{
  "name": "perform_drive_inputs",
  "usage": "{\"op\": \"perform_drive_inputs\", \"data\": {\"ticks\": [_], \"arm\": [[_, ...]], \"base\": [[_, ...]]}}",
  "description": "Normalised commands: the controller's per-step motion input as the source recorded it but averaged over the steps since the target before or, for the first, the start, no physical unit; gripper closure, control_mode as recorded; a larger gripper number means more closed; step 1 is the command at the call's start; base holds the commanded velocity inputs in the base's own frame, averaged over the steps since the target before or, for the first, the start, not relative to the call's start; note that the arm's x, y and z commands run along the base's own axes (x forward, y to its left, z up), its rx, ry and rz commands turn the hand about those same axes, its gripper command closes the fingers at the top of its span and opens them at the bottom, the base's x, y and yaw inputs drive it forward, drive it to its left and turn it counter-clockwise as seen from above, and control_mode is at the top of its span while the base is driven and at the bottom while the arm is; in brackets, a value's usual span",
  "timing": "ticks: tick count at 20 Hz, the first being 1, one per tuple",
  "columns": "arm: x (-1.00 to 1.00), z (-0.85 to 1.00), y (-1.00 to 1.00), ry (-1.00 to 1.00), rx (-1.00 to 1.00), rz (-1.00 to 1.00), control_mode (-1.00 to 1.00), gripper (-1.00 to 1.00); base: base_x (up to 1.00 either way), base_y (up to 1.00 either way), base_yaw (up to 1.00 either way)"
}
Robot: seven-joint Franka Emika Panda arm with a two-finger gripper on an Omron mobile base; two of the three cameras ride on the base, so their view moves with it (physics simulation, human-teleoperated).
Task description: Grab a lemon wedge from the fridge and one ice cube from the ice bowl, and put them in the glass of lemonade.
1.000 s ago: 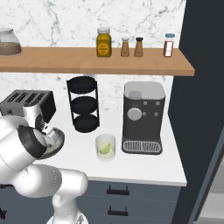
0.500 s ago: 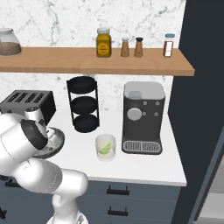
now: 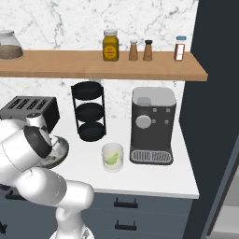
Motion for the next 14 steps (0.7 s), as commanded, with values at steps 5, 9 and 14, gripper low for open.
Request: {"op": "perform_drive_inputs", "data": {"ticks": [5, 9, 14], "arm": [[-0.22, 0.00, 0.00, 0.00, 0.00, 0.00, -1.00, -1.00], [-0.09, 0.00, 0.00, 0.00, 0.00, 0.00, -1.00, -1.00], [0.07, 0.00, 0.00, 0.00, 0.00, 0.00, -1.00, -1.00]], "base": [[0.00, 0.00, 0.00], [0.00, 0.00, 0.00], [0.00, 0.00, 0.00]]}}
